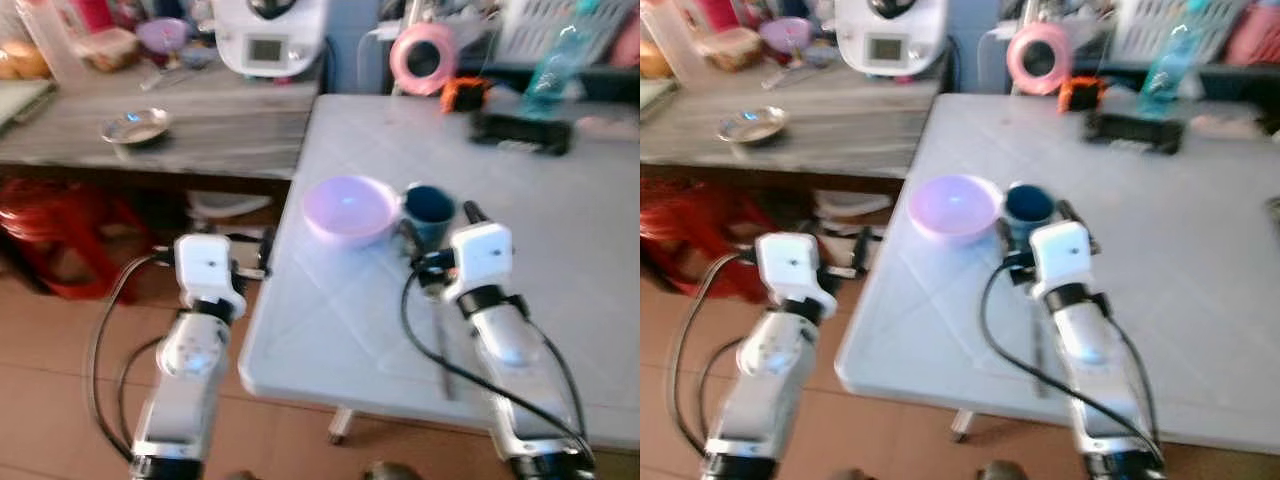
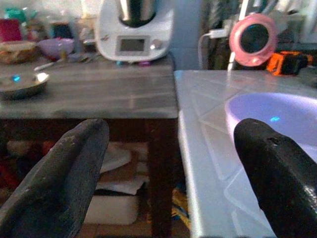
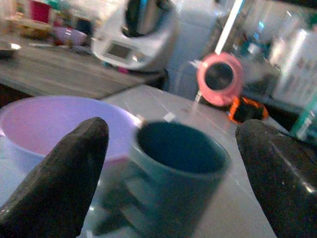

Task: Setting the table

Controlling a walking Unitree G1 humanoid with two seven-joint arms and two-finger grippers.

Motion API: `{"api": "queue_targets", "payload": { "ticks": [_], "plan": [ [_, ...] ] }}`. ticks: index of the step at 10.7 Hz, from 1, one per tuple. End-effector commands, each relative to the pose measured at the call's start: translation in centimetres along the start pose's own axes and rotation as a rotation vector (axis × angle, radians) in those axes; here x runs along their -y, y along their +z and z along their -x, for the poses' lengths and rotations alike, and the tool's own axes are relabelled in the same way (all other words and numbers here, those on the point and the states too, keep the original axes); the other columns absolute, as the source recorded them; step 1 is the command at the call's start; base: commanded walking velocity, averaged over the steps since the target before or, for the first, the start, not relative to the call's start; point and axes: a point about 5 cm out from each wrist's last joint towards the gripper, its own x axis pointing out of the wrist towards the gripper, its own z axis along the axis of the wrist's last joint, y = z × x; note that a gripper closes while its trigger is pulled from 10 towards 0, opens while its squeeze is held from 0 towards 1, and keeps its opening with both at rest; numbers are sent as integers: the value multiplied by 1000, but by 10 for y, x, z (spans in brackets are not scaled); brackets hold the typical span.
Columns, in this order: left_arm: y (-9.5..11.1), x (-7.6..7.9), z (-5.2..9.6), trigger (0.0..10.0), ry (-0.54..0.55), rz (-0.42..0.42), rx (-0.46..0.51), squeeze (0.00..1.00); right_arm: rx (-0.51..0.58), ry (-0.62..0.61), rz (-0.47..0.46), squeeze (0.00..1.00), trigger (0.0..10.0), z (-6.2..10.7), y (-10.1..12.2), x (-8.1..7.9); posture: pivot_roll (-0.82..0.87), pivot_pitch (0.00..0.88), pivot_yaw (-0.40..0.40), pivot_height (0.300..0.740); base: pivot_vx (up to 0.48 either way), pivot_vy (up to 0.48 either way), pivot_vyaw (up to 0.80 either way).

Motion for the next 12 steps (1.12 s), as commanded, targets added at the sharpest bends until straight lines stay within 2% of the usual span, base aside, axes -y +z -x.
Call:
{"api": "queue_targets", "payload": {
  "ticks": [1, 2, 3, 4, 5, 6, 7, 8, 9, 11, 12],
  "plan": [
    [-1, -9, 3, 10000, 29, -9, -6, 0, 34, 31, 3, 0, 10000, -4, 7, -6, 8, 0, 14, 740, 0, 0, 0],
    [-1, -10, 4, 10000, 30, -10, -9, 0, 33, 36, 3, 0, 10000, -6, 7, -5, 8, 0, 15, 740, 0, 0, 0],
    [-2, -10, 4, 10000, 27, -14, -18, 0, 36, 59, 11, 1000, 10000, -13, 10, -2, 10, 0, 17, 740, 0, 0, 0],
    [-5, -10, 5, 10000, 20, -25, -44, 0, 24, 119, -5, 929, 10000, -20, 13, -4, 13, 0, 20, 740, 0, 0, 0],
    [-8, -10, 6, 10000, 13, -26, -65, 0, 7, 176, 4, 804, 10000, -26, 15, -5, 13, 0, 22, 740, 0, 0, 0],
    [-9, -10, 8, 10000, -4, -30, -80, 0, -55, 218, 45, 0, 10000, -37, 13, -2, 19, 0, 24, 740, 0, 0, 0],
    [-11, -11, 10, 10000, -7, -38, -96, 0, -112, 281, 116, 0, 10000, -47, 13, 1, 24, 0, 26, 740, 0, 0, 0],
    [-10, -12, 11, 10000, -7, -37, -99, 0, -148, 303, 129, 0, 10000, -52, 12, 3, 26, 0, 27, 740, 0, 0, 0],
    [-11, -12, 11, 10000, -9, -38, -107, 0, -168, 321, 115, 0, 10000, -57, 11, 5, 26, 0, 27, 740, 0, 0, 0],
    [-13, -11, 16, 10000, -22, -42, -136, 0, -277, 434, 82, 0, 10000, -72, 6, 8, 27, 0, 35, 740, 0, 0, 0],
    [-14, -12, 18, 10000, -22, -37, -151, 0, -319, 485, 97, 0, 10000, -74, 2, 8, 26, 0, 38, 740, 0, 0, 0]
  ]
}}
